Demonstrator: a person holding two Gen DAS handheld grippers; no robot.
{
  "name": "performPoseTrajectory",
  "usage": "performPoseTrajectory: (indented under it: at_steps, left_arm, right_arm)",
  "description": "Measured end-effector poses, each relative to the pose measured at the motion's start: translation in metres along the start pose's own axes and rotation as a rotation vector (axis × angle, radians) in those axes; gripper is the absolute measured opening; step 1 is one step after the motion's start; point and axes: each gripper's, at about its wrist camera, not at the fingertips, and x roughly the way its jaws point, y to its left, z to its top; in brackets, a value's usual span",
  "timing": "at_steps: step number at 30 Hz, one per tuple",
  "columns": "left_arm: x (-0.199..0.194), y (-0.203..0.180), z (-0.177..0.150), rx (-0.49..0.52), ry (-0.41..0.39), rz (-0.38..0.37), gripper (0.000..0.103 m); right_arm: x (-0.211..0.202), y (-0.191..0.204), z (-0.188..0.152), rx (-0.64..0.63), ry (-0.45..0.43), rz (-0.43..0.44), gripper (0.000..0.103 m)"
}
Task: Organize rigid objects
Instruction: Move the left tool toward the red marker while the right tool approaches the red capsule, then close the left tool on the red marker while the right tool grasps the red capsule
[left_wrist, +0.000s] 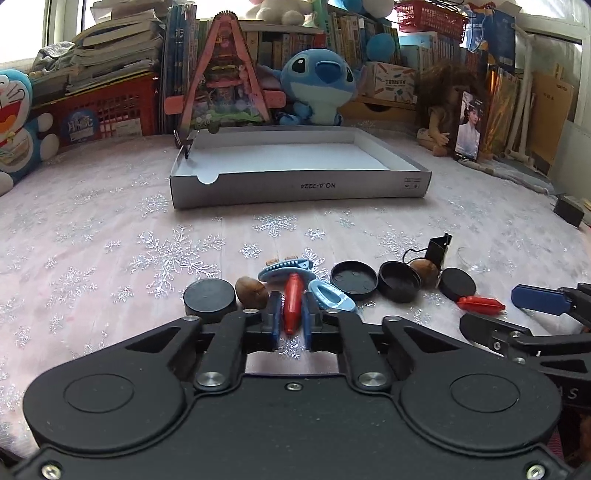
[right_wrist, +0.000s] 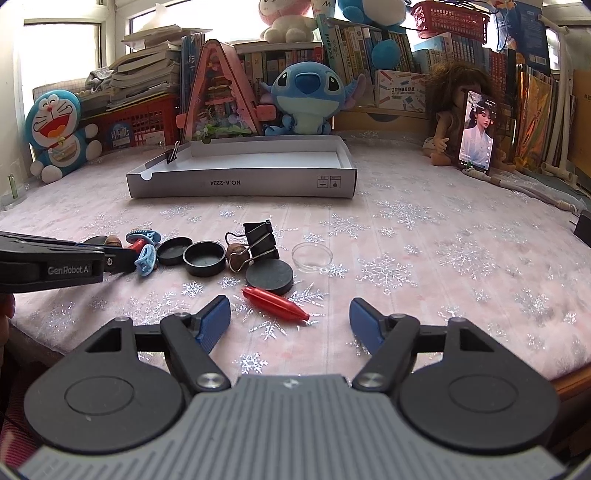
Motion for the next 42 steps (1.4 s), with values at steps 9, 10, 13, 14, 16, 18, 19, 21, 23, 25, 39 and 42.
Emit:
performPoseTrajectory:
  at_steps: [9, 10, 13, 14, 16, 18, 19, 21, 23, 25, 39, 42]
  left_arm:
    - [-0.025, 0.003, -0.013, 0.050, 0.008, -0.057, 0.009]
    - [-0.028, 0.005, -0.014, 0.053, 0.011, -0.065, 0.009]
    - [-0.036, 0.008, -0.018, 0.058, 0.009, -0.057, 0.015]
    - [-0.038, 0.009, -0.020, 0.063, 0.006, -0.047, 0.015]
    - [-0.041, 0.012, -0.022, 0.073, 0.005, -0.028, 0.016]
    - [-0.043, 0.015, -0.024, 0.073, 0.007, -0.011, 0.019]
    - [-0.043, 0.017, -0.025, 0.071, 0.008, -0.005, 0.020]
    - [-0.044, 0.021, -0.026, 0.065, 0.009, 0.008, 0.021]
    - [-0.043, 0.026, -0.026, 0.053, 0.009, 0.020, 0.022]
    - [-0.042, 0.029, -0.025, 0.041, 0.008, 0.039, 0.025]
    - [-0.027, 0.032, -0.015, 0.018, -0.010, 0.122, 0.028]
    - [-0.029, 0.032, -0.015, 0.003, -0.018, 0.117, 0.033]
  right_arm:
    - [0.001, -0.002, 0.000, 0.007, -0.001, -0.002, 0.080]
    - [0.001, -0.001, 0.000, 0.005, -0.002, -0.003, 0.080]
    - [0.001, -0.002, 0.000, 0.004, -0.001, -0.003, 0.080]
    - [0.001, -0.002, 0.000, 0.003, -0.001, -0.004, 0.080]
    - [0.000, -0.003, -0.001, -0.005, -0.002, -0.009, 0.080]
    - [-0.002, -0.005, -0.002, -0.014, -0.001, -0.021, 0.080]
    - [-0.002, -0.007, -0.002, -0.014, -0.001, -0.027, 0.080]
    - [-0.003, -0.012, -0.002, -0.008, -0.001, -0.038, 0.081]
    - [-0.003, -0.017, -0.002, 0.003, 0.000, -0.049, 0.081]
    - [-0.002, -0.021, -0.001, 0.017, 0.001, -0.061, 0.081]
    - [-0.004, -0.029, -0.002, 0.050, -0.025, -0.062, 0.083]
    - [-0.006, -0.028, -0.003, 0.047, -0.033, -0.047, 0.083]
